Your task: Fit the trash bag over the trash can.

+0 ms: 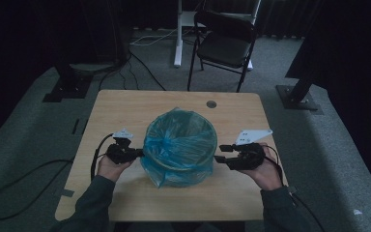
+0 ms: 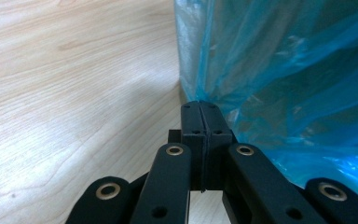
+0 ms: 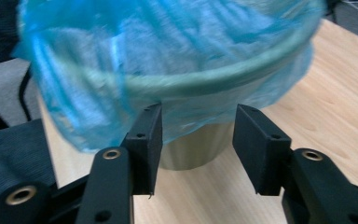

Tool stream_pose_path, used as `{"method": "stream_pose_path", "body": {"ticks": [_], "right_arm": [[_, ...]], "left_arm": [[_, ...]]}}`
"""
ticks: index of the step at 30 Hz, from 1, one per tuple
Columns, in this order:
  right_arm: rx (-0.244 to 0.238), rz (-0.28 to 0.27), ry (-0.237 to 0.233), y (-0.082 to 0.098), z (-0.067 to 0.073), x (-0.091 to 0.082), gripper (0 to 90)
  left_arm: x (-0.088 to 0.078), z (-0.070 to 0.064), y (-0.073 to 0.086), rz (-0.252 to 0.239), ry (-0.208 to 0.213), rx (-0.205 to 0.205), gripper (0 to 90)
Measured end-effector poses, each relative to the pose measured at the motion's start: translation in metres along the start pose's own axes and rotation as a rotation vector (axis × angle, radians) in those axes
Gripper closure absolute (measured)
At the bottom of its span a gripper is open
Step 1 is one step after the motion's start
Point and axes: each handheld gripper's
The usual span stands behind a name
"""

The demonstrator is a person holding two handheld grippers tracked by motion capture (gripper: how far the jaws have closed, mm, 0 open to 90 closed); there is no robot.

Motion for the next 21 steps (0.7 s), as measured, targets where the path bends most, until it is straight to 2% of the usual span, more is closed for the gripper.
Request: {"method": "stream_pose_path", "body": {"ticks": [5, 9, 13, 18, 19, 21], "right_arm": [[-0.016, 0.020, -0.050, 0.005, 0.005, 0.003, 44.4], [-0.014, 0.019, -0.081, 0.005, 0.006, 0.007, 45.2], [-0.019, 0.031, -0.061, 0.003, 0.007, 0.017, 60.0], [-0.018, 0.026, -0.040, 0.004, 0.004, 0.022, 85.2], [-0.018, 0.024, -0.033, 0.004, 0.003, 0.023, 88.7], [-0.016, 0.025, -0.024, 0.004, 0.003, 0.024, 90.0]], "left_arm": [[-0.003, 0.004, 0.002, -0.012, -0.024, -0.025, 87.9], [-0.009, 0.006, 0.002, -0.055, -0.022, -0.035, 85.7], [-0.012, 0.004, 0.000, -0.068, -0.019, -0.022, 85.1], [-0.016, 0.001, -0.003, -0.088, -0.022, -0.007, 85.1], [-0.017, 0.001, -0.004, -0.094, -0.024, -0.007, 85.1], [-0.020, 0.002, -0.005, -0.107, -0.030, -0.005, 85.0]]}}
Point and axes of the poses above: each handheld gripper's, and its own axes: x roughly forward along the jaws, y roughly out of its underside, z roughly to its left, and after that the axes turned 15 degrees about x, right-handed
